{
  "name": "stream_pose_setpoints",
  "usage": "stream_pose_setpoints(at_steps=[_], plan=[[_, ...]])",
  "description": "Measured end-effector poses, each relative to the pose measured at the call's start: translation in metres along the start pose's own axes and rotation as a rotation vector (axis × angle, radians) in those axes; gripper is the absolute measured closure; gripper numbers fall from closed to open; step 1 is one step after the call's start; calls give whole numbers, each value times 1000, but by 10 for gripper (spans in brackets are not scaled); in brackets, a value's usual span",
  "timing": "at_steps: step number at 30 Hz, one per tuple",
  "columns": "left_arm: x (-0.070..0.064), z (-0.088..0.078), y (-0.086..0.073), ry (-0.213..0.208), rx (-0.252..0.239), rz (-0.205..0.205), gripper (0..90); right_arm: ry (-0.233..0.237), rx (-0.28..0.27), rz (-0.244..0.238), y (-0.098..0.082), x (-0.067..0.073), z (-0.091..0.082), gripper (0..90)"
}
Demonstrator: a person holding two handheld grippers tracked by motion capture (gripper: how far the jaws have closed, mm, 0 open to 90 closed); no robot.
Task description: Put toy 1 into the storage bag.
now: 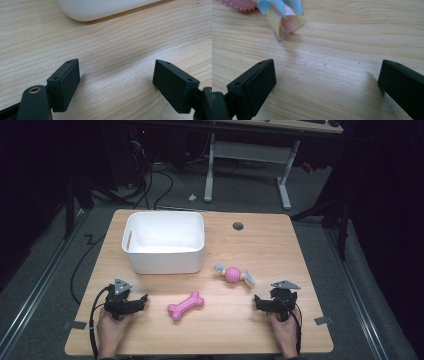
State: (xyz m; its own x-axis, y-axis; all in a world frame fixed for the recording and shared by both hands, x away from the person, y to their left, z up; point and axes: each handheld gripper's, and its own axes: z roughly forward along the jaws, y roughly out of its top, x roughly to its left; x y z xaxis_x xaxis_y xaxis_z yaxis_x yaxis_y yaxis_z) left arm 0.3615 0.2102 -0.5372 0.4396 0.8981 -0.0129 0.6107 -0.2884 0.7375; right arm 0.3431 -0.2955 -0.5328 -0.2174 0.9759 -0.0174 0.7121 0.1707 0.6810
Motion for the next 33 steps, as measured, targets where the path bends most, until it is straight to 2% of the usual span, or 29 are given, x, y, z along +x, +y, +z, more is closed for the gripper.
stream_pose_setpoints(at_steps=[8,24,33], plan=[[0,0,0,-1,2,1,217,-1,-10,9,-1,-1,-2,51],[0,2,2,-14,8,6,188,-5,-11,5,-1,0,-2,61],[0,0,2,-20,5,-5,237,-1,-16,3,-1,0,-2,68]])
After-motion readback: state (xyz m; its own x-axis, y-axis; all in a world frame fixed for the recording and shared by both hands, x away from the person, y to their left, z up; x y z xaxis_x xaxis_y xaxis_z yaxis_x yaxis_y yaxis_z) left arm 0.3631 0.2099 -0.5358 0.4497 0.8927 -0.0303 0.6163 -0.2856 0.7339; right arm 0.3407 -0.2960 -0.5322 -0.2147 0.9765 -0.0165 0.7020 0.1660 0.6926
